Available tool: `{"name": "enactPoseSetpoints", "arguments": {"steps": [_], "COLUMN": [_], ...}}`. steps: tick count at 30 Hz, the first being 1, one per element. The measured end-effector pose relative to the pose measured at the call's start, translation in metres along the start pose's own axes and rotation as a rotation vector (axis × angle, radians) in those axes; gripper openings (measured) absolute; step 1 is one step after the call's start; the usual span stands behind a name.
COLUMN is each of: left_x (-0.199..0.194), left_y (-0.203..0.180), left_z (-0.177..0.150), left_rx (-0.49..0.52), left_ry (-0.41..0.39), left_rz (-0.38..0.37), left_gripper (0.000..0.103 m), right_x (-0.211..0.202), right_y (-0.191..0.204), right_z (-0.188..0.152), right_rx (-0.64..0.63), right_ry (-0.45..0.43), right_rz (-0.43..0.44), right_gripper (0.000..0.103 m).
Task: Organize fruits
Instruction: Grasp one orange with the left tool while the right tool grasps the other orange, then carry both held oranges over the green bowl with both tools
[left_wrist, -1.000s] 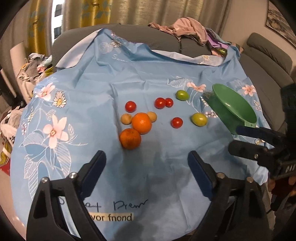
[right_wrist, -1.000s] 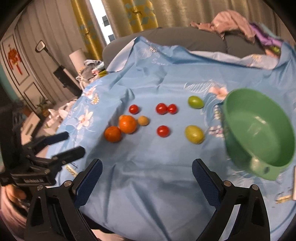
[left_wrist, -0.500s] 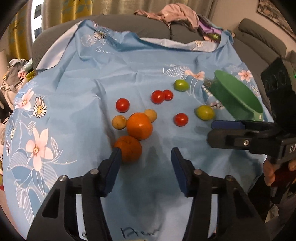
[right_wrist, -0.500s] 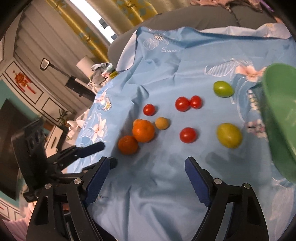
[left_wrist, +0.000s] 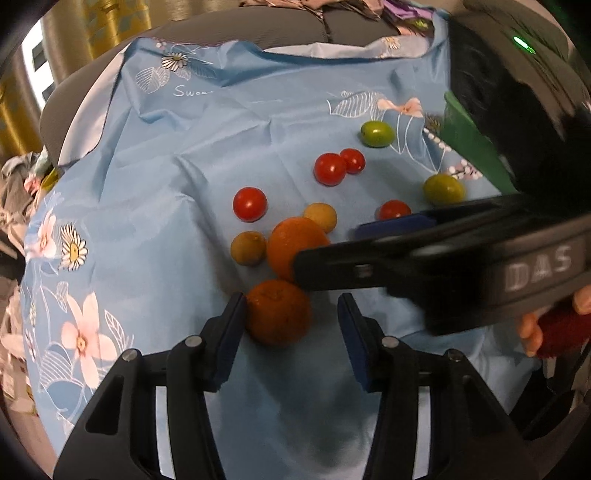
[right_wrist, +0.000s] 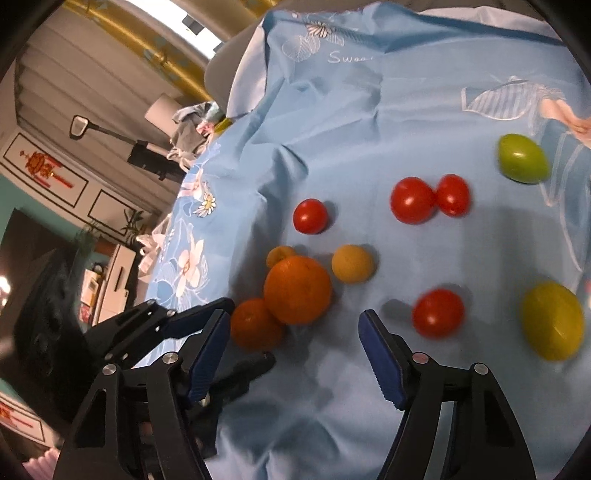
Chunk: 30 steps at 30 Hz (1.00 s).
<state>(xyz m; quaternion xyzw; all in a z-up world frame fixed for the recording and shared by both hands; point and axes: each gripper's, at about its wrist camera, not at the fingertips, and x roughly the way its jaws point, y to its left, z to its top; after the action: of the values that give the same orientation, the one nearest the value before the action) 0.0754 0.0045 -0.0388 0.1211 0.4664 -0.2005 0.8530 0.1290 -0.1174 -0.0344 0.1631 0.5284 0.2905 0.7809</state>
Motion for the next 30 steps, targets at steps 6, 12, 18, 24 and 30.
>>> {"name": "enactPoseSetpoints", "arguments": {"steps": [6,12,18,24,30], "left_x": [0.008,0.013,0.016,0.019,0.016], "left_y": [-0.002,-0.003,-0.005,-0.008,-0.006], "left_z": [0.005,0.009,0.011,0.012,0.011], "left_rx": [0.077,0.087,0.083,0.110,0.058], "left_ry": [0.034,0.043,0.046,0.060,0.059], "left_rz": [0.024,0.050,0.083,0.133,0.124], "left_gripper": [0.049,0.049,0.048,0.041,0.039], "right_x": [0.022,0.018,-0.002,-0.029,-0.049], "right_y": [0.004,-0.004,-0.023,-0.039,-0.050], "right_z": [0.009,0.010,0.002,-0.014,-0.030], "right_rx": [-0.023,-0.022,0.045,0.091,0.127], "right_ry": [0.041,0.014,-0.015,-0.050,-0.077], "right_rz": [-0.028,-0.038,-0.013,-0.014,-0.020], "right_gripper": [0.058,0.047,0.047,0.047,0.047]}}
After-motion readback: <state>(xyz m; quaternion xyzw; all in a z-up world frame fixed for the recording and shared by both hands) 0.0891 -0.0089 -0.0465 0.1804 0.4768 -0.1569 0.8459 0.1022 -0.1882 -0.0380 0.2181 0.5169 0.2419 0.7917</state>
